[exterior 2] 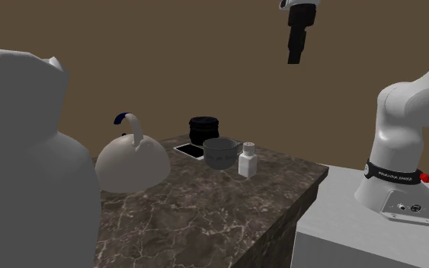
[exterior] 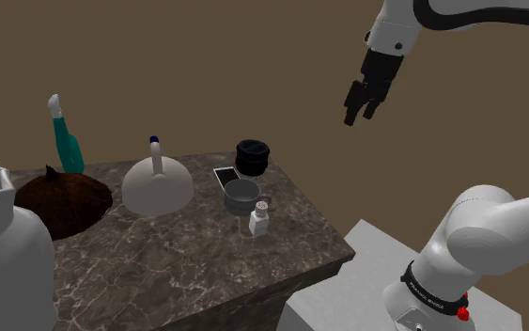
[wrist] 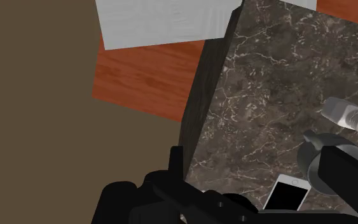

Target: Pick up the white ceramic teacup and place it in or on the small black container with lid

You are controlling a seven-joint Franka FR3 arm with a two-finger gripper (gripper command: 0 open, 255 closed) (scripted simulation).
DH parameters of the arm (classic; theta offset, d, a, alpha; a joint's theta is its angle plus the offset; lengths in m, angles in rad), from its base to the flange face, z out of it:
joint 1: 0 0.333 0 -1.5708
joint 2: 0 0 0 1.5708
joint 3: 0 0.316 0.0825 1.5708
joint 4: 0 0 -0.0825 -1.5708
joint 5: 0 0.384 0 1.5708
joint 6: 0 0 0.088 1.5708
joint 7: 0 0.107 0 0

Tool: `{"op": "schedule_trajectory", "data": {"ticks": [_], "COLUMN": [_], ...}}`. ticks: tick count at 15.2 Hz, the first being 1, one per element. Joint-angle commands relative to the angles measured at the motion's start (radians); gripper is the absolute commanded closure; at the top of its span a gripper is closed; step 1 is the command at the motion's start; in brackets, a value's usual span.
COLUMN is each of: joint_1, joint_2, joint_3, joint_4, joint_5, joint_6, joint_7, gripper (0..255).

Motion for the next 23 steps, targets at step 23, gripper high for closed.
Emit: {"op": "schedule_trajectory", "data": {"ticks": [23], "joint_1": [0.063], "joint_2": [0.597], "joint_3": [0.194], "joint_4": [-0.058], "joint_5": [0.135], "joint_6": [0.678], "joint_7": [0.250], "gripper": [0]}}
